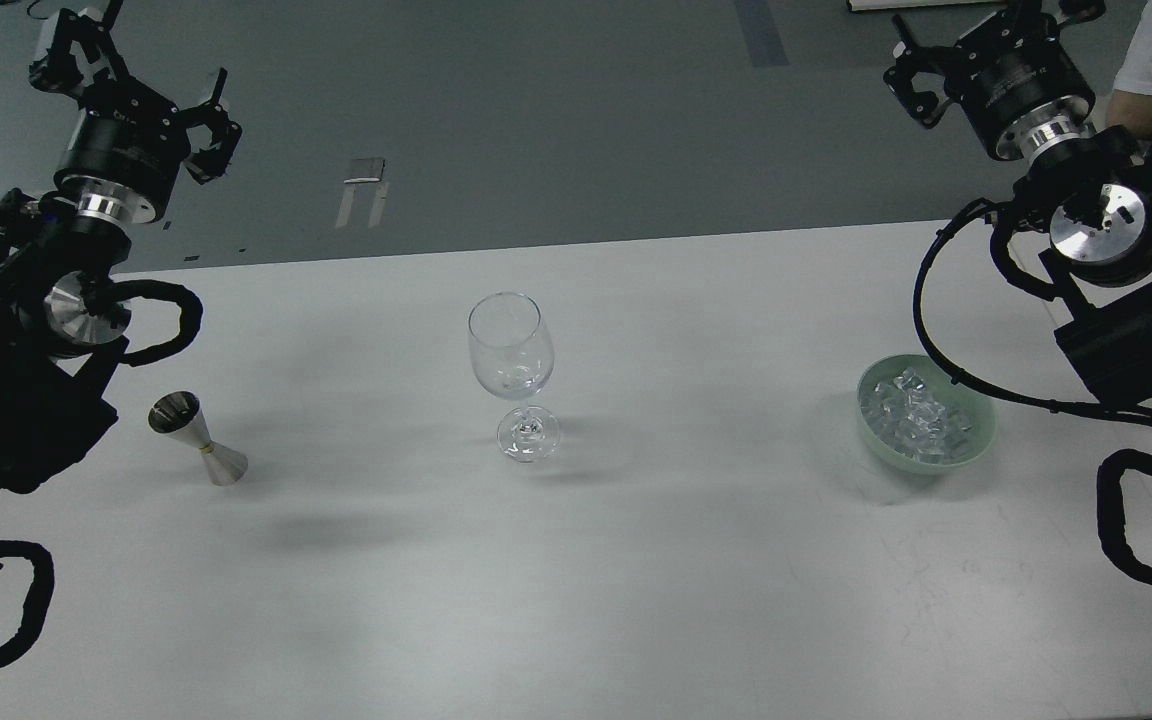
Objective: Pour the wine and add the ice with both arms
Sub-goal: 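Lower the left gripper toward the metal jigger on the table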
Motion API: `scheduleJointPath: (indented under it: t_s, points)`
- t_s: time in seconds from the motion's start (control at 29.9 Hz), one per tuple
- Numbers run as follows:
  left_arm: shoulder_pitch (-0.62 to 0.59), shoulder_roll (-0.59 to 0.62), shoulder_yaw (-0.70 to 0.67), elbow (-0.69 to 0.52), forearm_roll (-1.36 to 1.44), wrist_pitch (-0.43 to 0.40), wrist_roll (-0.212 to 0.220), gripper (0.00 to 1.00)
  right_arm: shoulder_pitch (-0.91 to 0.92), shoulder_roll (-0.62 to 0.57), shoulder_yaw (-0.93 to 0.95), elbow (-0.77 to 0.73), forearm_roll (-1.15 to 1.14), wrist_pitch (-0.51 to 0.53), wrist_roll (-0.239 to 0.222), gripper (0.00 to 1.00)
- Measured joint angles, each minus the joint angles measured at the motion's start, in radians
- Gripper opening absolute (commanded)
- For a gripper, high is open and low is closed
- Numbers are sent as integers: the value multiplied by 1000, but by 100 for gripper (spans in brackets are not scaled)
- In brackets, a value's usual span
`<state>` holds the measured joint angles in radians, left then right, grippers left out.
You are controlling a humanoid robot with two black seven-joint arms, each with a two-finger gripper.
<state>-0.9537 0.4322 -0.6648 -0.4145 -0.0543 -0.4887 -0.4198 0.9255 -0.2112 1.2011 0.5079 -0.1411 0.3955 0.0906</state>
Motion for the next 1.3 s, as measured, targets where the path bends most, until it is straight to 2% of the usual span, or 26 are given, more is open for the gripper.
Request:
scheduleJointPath:
  t_s: [0.27, 0.33, 0.43, 0.47, 0.67, 0.84, 0.9, 1.0, 1.14, 1.3]
  points:
    - [0, 6, -9, 8, 1, 0, 21, 98, -3, 0, 3, -3, -1, -5, 0, 100]
    - [-3, 1, -14, 6, 0, 0, 71, 98, -2, 0, 3, -6, -2, -8, 0, 100]
    - [-4, -7, -45, -4, -20, 0, 176, 98, 0, -1, 3, -9, -2, -10, 0, 100]
    - [-4, -7, -63, -7, -31, 0, 194, 98, 0, -1, 3, -10, -3, -10, 0, 100]
    - [1, 9, -151, -39, -52, 0, 246, 97, 2, -3, 3, -11, -3, -11, 0, 100]
    - [24, 12, -261, -61, -57, 0, 315, 97, 1, -3, 2, -12, -3, -11, 0, 100]
    - [45, 15, -296, -82, -62, 0, 324, 97, 0, -4, 2, -12, -3, -11, 0, 100]
    - [108, 39, -341, -166, -79, 0, 327, 97, 0, -4, 1, -12, -3, -11, 0, 100]
    - [227, 93, -378, -376, -136, 2, 328, 98, -2, -4, 0, -13, -3, -11, 0, 100]
    - [365, 159, -420, -599, -194, 61, 329, 98, -4, -4, 0, -13, -3, -11, 0, 100]
